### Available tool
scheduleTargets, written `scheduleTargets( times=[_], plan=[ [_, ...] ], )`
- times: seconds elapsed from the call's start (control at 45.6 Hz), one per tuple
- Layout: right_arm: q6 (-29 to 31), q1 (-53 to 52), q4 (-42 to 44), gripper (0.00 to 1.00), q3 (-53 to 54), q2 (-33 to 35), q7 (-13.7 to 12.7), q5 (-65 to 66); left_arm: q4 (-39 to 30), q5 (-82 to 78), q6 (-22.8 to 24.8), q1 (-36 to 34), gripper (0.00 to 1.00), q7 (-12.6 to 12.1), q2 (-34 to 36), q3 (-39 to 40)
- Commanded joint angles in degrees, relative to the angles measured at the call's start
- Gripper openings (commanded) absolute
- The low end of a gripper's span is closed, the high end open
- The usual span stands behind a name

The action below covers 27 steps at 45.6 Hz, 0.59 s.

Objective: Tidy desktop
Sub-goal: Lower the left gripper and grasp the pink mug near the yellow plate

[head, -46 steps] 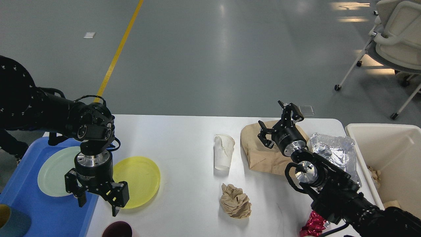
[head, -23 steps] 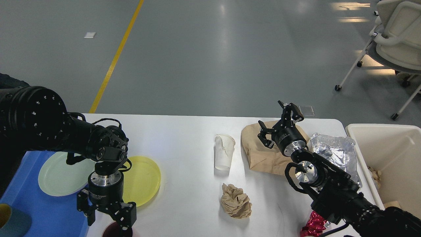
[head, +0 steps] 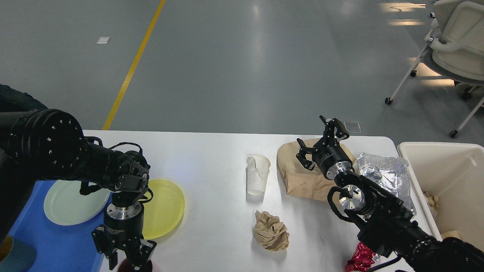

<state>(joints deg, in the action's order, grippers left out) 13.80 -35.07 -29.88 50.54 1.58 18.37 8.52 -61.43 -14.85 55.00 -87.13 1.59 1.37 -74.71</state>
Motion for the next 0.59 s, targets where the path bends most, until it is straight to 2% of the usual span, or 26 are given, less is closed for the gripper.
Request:
scheduleTargets(
  times=[0.0,0.263,0.46,0.57],
  plan=[
    [0.0,0.0,0.0,1.00,0.0,0.0,0.0,0.0,0.1,0.0,0.0,-0.1,0.47,0.0,0.0,-0.2],
    [0.0,0.0,0.0,1.00,0.0,0.0,0.0,0.0,0.9,0.0,0.0,1.2,0.30,0.0,-0.1,-0.3],
    [0.0,0.0,0.0,1.00,0.0,0.0,0.0,0.0,1.3,0.0,0.0,2.1,0.25,0.0,0.0,-0.3],
    [0.0,0.0,0.0,1.00,0.0,0.0,0.0,0.0,1.4,0.0,0.0,2.1,0.18,0.1,0.0,-0.3]
  ],
)
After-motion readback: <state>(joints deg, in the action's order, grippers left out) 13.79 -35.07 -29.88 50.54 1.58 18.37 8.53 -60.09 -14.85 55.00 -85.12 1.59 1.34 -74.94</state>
